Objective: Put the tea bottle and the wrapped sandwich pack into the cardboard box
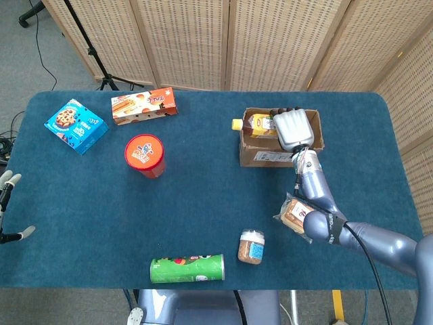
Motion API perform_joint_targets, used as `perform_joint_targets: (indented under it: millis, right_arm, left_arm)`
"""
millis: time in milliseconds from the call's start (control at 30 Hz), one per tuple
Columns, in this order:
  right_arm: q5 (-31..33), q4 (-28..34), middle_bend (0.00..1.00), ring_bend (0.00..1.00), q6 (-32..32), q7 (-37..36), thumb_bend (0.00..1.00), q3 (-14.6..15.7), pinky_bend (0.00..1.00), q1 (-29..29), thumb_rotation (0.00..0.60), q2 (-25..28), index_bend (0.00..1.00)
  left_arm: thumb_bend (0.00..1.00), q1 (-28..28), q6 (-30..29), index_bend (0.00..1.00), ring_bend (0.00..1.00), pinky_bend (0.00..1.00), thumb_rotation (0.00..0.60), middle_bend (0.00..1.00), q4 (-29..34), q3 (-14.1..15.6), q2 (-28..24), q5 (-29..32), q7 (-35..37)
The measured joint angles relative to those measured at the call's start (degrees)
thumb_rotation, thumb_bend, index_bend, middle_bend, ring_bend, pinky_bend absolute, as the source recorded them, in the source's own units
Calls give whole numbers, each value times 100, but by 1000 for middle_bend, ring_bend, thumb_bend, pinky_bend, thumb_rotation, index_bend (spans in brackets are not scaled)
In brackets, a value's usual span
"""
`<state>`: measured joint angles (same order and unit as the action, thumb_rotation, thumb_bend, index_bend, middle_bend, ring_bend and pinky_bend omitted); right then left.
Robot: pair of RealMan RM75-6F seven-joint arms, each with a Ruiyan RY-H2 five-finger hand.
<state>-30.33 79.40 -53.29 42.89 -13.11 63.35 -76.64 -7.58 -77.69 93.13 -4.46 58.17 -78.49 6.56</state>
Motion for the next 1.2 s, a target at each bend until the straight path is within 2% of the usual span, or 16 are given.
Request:
perform_joint_targets:
  millis: [100, 233, 533, 733, 833, 1033, 1200]
  right_arm:
    - [80, -6, 41, 48, 8, 57, 0, 7, 251, 19, 600, 0, 51]
    - [160, -19, 0, 1, -64, 192, 0, 27, 195, 52, 600, 3, 7]
    - [64, 253, 0, 0, -249, 225, 0, 24, 172, -1, 600, 217, 6]
    - [-372, 760, 0, 0, -459, -17, 0, -18, 171, -180, 600, 595, 6]
    - [-815, 1025, 0, 0, -546, -292, 0, -13, 166, -346, 600, 829, 6]
    - [-2206, 1406, 33, 0, -550, -1091, 0, 205, 137, -770, 600, 1325, 20]
    - [-4054, 1367, 36, 0, -588, -2051, 0, 671, 60, -1135, 600, 1625, 56]
  left_arm:
    - [0, 0, -4, 0, 0, 0, 600, 0, 11, 4, -2, -8, -3]
    - [0, 7, -20, 0, 0, 0, 600, 0, 17, 5, -7, -15, 3]
    - [0, 26, -75, 0, 0, 0, 600, 0, 40, 29, -20, -93, 16]
    - [0, 42, -106, 0, 0, 0, 600, 0, 44, 44, -26, -132, 40]
    - [0, 52, -124, 0, 0, 0, 600, 0, 49, 58, -33, -168, 61]
    - [0, 67, -143, 0, 0, 0, 600, 0, 33, 73, -37, -189, 90]
    - [0, 56, -125, 0, 0, 0, 600, 0, 32, 81, -28, -204, 69]
